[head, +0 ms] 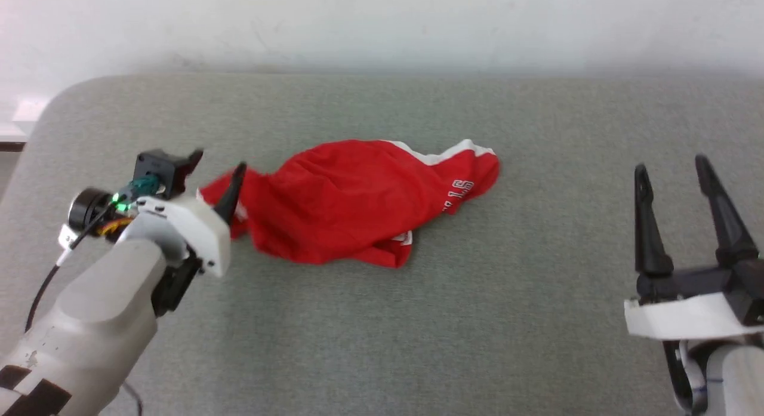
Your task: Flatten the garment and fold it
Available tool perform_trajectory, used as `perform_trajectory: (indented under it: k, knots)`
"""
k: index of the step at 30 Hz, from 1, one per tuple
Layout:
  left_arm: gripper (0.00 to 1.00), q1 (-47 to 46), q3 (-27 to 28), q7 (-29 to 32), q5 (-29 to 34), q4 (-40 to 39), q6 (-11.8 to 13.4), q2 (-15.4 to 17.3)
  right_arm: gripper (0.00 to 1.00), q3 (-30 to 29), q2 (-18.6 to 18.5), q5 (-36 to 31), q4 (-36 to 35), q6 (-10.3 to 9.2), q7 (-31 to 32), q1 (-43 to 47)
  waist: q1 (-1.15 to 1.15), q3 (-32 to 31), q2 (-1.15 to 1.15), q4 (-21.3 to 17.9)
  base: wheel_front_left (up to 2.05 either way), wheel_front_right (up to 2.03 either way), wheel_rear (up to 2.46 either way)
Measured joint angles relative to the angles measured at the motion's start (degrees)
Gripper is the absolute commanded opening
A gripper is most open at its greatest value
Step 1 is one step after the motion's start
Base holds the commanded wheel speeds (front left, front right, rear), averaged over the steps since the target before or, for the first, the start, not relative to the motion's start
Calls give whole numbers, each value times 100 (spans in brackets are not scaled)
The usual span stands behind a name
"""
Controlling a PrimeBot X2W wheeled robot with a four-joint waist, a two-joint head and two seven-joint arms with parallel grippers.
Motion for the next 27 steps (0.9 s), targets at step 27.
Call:
perform_trajectory:
  k: [27]
  knots:
    - [100,3209,4695,-7,4191,-4543,1936,-1736,100,4957,-3027,2955,3097,1,3665,-4982,2,942,0,704,0,0,0]
